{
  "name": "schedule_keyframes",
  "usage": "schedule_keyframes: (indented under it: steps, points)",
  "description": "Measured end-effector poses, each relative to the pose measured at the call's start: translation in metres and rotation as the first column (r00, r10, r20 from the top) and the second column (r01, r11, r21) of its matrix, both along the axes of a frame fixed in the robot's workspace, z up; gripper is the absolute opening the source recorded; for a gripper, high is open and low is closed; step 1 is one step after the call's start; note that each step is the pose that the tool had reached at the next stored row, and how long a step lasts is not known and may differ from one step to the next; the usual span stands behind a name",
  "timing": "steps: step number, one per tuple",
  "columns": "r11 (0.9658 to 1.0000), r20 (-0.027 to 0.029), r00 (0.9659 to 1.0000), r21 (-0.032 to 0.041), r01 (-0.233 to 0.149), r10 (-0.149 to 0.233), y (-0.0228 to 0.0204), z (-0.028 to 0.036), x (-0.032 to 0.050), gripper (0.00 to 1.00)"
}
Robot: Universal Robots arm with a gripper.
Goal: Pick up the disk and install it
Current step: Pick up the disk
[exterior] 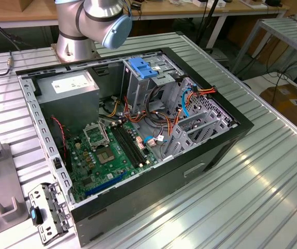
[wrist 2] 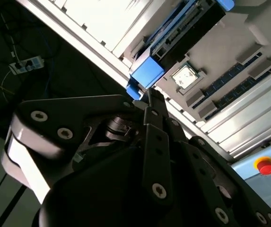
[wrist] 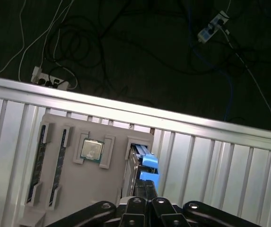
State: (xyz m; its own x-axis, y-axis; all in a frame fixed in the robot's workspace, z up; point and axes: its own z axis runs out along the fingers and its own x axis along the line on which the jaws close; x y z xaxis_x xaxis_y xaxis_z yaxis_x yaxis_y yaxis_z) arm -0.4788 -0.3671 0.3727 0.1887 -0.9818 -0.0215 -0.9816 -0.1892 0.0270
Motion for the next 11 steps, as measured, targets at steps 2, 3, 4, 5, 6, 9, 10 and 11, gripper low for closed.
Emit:
schedule_keyframes:
  steps: [2,3,4,5,6,9,10,11]
  points:
    - [1.0,0.0045,1.0,0.0,0.001,-0.001,0.0019,-0.0018,0.0,0.11]
    - [1.0,0.006,1.0,-0.0002,0.001,-0.001,0.0021,-0.0024,0.0002,0.11]
    - [1.0,0.009,1.0,-0.0006,0.001,-0.001,0.0021,-0.0029,0.0004,0.17]
    - [0.9999,0.0103,0.9999,-0.0004,0.013,-0.013,0.0022,-0.0038,0.0005,0.17]
    - [0.9996,0.0107,0.9996,-0.0005,0.028,-0.028,0.0022,-0.0044,0.0005,0.24]
    - [0.9969,0.0115,0.9968,-0.0005,0.079,-0.079,0.0023,-0.0068,0.0004,0.42]
    - [0.9953,0.0114,0.9953,-0.0005,0.097,-0.097,0.0023,-0.0076,0.0005,0.42]
    - [0.9936,0.0113,0.9935,-0.0006,0.113,-0.113,0.0023,-0.0084,0.0011,0.48]
